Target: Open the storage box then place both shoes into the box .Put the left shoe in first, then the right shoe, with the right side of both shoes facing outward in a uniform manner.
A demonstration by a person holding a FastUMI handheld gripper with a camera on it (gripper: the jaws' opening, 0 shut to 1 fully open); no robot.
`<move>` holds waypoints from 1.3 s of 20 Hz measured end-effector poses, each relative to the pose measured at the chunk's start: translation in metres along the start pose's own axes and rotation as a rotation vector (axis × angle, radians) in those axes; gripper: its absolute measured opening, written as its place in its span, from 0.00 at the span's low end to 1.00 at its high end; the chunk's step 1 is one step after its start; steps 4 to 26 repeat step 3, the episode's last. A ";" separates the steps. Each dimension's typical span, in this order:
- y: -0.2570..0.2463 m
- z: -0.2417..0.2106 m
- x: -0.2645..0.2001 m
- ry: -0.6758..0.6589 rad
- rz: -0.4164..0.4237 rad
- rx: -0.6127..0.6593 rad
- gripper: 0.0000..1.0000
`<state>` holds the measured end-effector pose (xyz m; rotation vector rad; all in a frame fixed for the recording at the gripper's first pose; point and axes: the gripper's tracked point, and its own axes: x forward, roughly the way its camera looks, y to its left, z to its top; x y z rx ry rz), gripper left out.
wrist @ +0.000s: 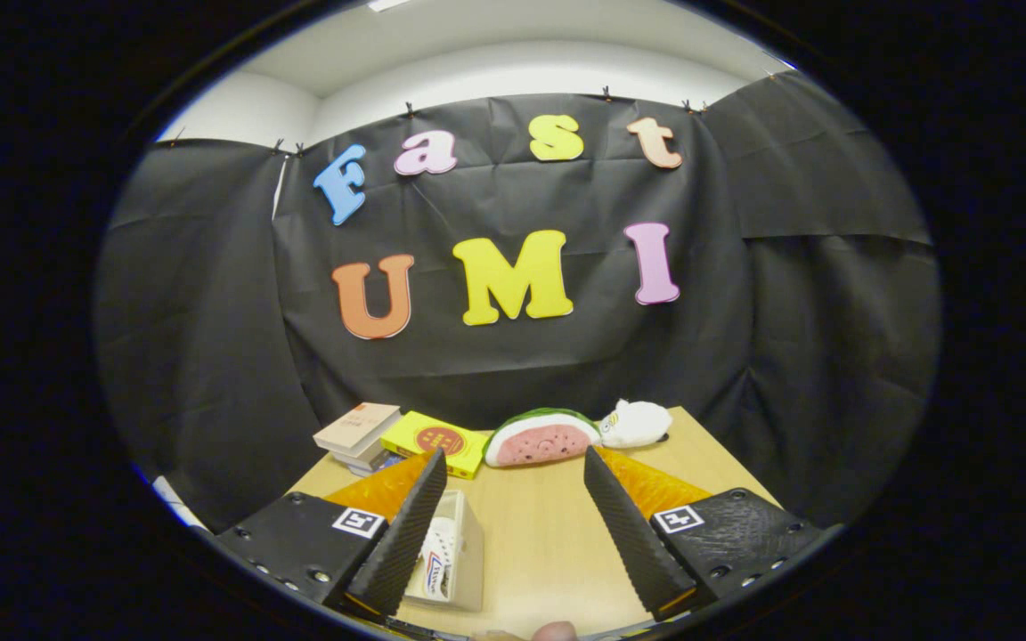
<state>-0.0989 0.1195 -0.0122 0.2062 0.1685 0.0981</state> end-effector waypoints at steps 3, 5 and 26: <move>0.001 0.001 0.003 0.001 0.002 0.000 0.94; 0.001 0.001 0.003 0.001 0.002 0.000 0.94; 0.001 0.001 0.003 0.001 0.002 0.000 0.94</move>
